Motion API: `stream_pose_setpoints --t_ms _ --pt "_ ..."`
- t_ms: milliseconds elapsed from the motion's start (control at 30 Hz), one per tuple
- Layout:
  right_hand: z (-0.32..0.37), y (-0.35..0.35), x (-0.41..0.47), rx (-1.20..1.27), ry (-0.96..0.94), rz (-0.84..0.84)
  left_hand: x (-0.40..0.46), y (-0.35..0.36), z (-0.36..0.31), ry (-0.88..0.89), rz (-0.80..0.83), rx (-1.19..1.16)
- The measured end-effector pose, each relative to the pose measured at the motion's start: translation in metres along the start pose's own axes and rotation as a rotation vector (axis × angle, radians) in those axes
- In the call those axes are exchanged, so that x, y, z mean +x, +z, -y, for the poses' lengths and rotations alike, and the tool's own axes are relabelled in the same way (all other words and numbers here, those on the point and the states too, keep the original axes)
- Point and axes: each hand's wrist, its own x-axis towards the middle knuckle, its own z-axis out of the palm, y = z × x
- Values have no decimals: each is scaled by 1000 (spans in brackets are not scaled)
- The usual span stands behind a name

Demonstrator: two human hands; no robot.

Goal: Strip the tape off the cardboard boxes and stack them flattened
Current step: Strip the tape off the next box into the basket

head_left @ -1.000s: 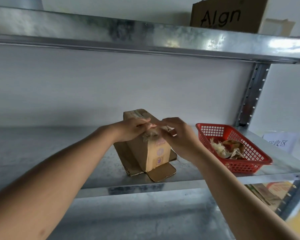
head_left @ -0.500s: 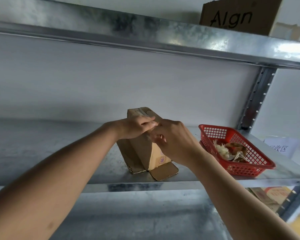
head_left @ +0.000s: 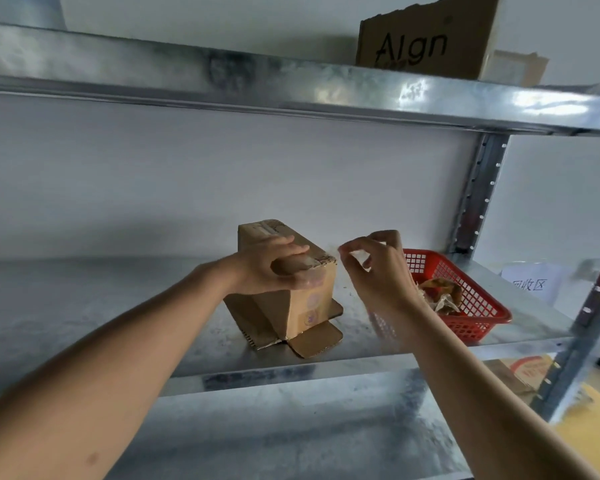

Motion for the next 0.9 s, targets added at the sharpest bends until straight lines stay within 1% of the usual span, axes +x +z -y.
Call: stream_pose_setpoints --t_ms 100,200,300,400,533,667,900 --pt "-17 -3 -1 -42 28 5 3 4 -12 65 -5 -56" --pt "-32 -14 1 -146 46 29 11 8 -29 102 10 -76" --pt "-45 -33 -1 -163 84 8 21 11 -44 118 32 -67" --pt "-62 -44 -5 -254 121 -28 29 17 -55 139 51 -95" --pt "-85 -49 -10 -370 158 55 40 22 -68 153 65 -99" --pt "-102 -49 -11 -434 172 61 49 25 -73 161 73 -106" --pt "-121 -49 -12 -472 168 126 59 30 -73 155 82 -97"
